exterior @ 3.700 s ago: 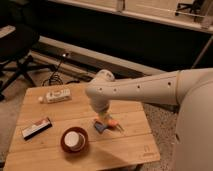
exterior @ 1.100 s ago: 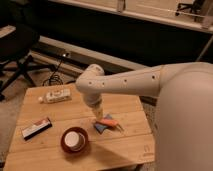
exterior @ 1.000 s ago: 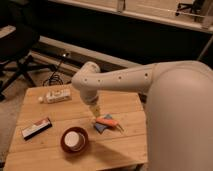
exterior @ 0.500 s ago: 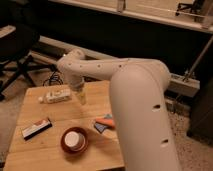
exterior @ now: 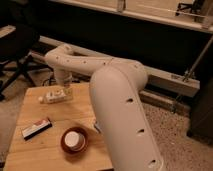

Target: Stand the bottle upright

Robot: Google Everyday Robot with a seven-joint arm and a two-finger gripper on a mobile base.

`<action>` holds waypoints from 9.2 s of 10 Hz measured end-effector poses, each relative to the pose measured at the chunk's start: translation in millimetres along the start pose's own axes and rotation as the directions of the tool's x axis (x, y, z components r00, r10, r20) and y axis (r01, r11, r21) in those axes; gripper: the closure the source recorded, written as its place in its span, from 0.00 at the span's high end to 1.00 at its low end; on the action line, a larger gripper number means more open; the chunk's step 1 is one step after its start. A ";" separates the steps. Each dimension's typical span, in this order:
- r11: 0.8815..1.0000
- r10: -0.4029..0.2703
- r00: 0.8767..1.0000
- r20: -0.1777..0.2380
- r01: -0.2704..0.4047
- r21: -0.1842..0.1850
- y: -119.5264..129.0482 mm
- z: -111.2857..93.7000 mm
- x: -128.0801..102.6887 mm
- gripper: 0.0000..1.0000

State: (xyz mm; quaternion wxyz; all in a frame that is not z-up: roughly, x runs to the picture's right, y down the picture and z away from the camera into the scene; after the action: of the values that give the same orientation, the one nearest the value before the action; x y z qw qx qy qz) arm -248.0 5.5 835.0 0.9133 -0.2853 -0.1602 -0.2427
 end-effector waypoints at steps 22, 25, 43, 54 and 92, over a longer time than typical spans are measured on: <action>0.996 0.088 0.989 0.118 -0.089 0.003 -92.6 70.4 -96.7 0.80; 0.998 0.062 0.991 0.119 -0.064 0.020 -99.2 84.0 -99.0 0.80; 0.987 0.158 0.976 0.148 -0.156 -0.029 -113.8 124.8 -97.5 0.80; 0.988 0.155 0.968 0.197 -0.149 -0.041 -107.4 122.7 -119.9 0.77; 0.945 0.219 0.789 0.574 -0.318 0.077 -113.8 5.7 -72.9 0.30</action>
State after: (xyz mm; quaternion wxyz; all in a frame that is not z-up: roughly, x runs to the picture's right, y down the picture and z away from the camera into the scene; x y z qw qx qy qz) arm -370.3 -47.3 858.6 0.8722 -0.2849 -0.3975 -0.0016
